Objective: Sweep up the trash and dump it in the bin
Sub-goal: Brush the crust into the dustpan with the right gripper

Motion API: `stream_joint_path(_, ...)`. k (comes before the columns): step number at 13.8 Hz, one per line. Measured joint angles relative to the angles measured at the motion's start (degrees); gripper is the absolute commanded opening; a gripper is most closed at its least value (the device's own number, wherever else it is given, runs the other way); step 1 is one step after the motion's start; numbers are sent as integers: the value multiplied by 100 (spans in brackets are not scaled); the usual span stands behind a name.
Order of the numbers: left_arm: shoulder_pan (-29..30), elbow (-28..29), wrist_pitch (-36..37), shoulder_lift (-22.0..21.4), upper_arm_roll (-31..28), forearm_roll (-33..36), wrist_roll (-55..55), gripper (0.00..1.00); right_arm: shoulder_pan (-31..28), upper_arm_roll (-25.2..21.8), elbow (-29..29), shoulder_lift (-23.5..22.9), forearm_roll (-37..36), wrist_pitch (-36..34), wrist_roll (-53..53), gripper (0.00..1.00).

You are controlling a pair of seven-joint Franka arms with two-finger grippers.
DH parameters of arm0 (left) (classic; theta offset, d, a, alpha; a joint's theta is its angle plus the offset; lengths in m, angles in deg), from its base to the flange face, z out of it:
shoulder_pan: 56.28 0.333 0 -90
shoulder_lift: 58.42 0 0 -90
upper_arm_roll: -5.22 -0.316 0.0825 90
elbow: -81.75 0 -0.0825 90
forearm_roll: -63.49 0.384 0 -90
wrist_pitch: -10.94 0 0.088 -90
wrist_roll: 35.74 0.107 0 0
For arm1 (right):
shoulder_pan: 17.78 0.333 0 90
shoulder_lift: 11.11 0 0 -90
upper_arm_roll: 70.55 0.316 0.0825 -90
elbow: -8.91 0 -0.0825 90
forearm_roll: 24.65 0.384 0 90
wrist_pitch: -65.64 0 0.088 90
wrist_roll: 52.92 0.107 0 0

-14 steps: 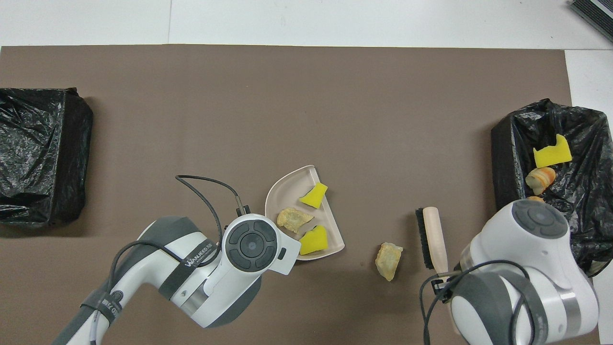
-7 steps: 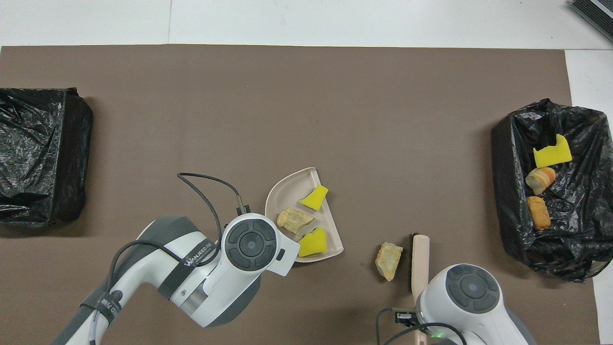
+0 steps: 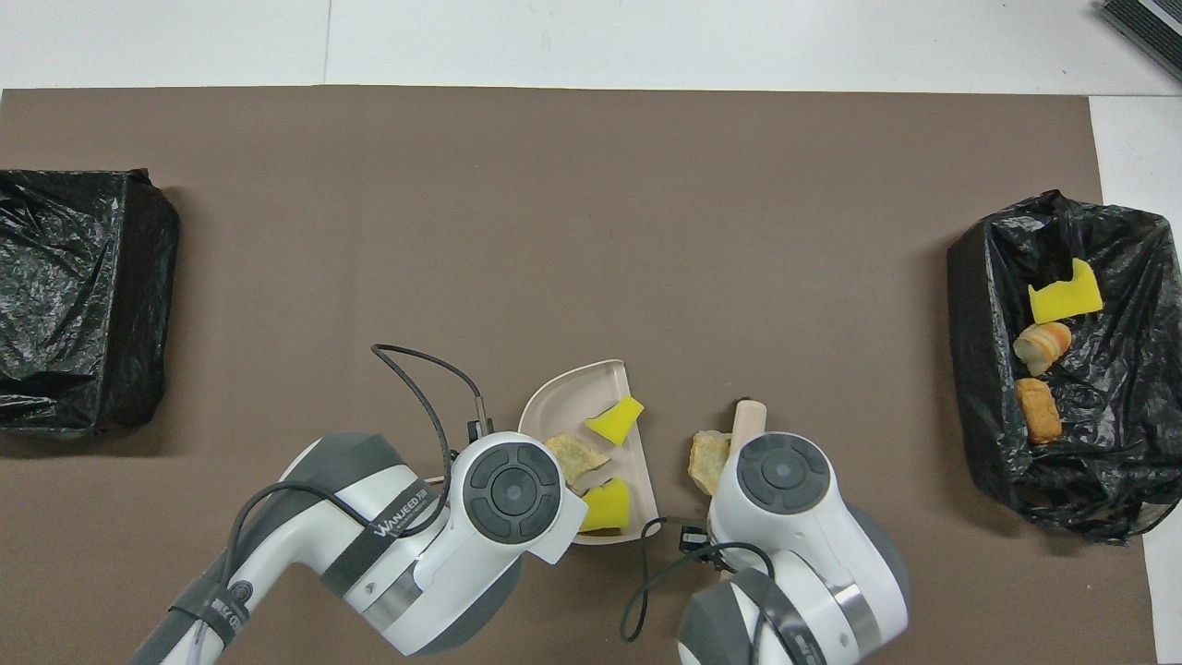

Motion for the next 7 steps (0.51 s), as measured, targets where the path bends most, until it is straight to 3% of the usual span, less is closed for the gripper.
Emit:
stream_joint_path(3,-52,45,33,-62,17,0,1,0,178,59,-679,-728,65,-2,-75,0)
stream_joint_path(7,-109,53,32,-71,19,3,4,0,393,167,-808,-772,711,-16,-1813,0)
